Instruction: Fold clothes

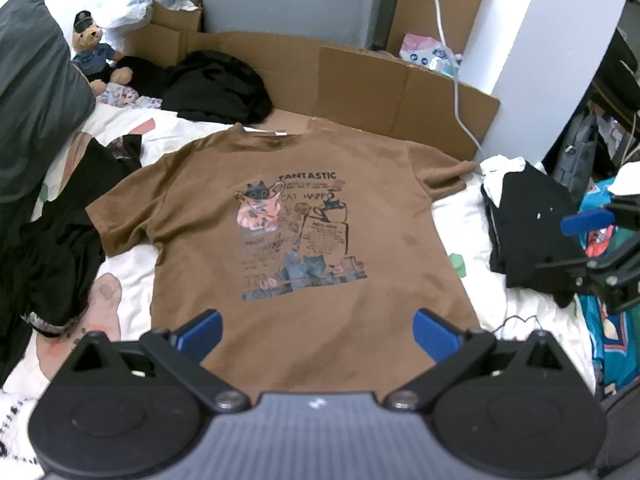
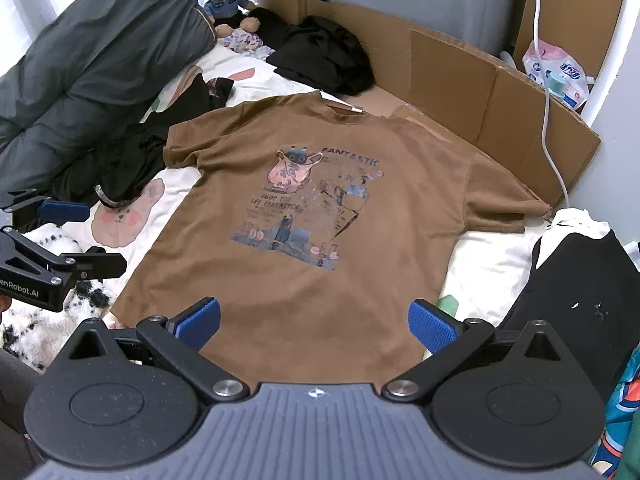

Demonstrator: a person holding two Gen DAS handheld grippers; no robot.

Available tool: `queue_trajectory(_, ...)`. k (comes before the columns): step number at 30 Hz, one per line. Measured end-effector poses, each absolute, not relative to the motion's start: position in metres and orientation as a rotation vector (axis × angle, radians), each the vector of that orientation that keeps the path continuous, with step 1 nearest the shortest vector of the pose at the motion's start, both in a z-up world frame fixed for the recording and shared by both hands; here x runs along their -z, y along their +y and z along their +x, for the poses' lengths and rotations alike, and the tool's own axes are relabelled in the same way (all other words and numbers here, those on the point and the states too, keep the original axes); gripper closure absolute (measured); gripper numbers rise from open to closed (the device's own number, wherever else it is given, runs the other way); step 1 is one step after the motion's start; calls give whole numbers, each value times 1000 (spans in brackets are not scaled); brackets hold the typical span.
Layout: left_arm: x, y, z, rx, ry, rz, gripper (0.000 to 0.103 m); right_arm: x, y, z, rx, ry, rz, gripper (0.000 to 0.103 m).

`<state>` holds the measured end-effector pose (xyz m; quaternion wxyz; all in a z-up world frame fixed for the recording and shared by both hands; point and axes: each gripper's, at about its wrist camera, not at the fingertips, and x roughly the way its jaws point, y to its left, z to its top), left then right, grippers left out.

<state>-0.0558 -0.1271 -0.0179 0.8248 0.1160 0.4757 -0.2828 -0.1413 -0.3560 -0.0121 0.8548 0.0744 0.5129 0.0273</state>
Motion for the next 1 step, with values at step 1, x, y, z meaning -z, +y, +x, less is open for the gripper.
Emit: queue_trajectory(1,18,-128,-56,603,1013,247,0,12,-356,-141,-57,1079,158,0)
